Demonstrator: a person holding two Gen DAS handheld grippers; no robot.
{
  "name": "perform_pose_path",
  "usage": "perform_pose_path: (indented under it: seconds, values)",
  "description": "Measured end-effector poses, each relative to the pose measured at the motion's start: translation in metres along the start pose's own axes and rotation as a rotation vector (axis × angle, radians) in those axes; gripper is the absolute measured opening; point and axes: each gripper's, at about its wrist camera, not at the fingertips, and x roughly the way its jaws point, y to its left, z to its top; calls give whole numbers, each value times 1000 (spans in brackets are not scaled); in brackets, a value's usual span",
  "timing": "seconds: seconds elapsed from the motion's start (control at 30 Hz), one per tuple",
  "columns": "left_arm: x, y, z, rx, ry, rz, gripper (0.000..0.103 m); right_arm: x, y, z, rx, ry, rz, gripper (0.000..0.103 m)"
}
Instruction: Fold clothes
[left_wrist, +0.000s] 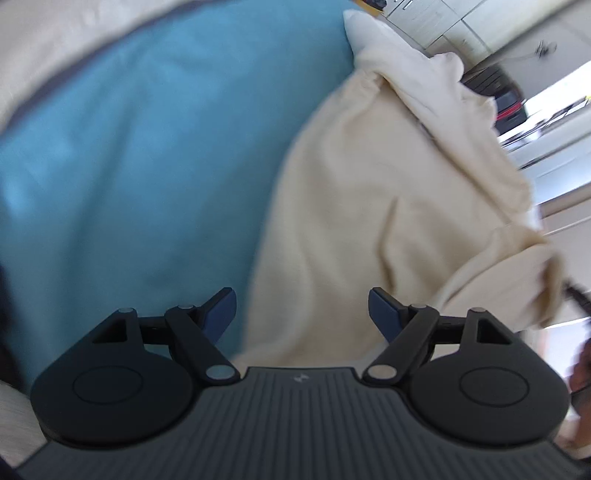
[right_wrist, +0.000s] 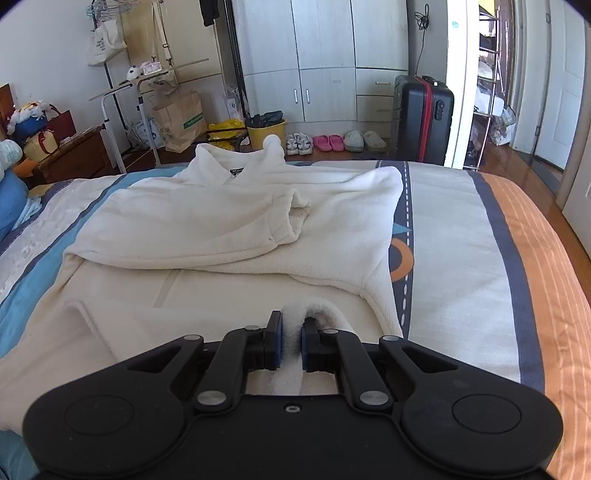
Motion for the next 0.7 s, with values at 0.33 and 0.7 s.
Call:
perform_pose_path:
  seconds: [0.33,0.7]
  values:
    - [-25,30,-34,-204,95,-183,79,-23,12,5,-68,-127,-21,9]
    - [-6,-17,-34,-155,-68,-78,10,-28,6,6,-25,-117,14,9]
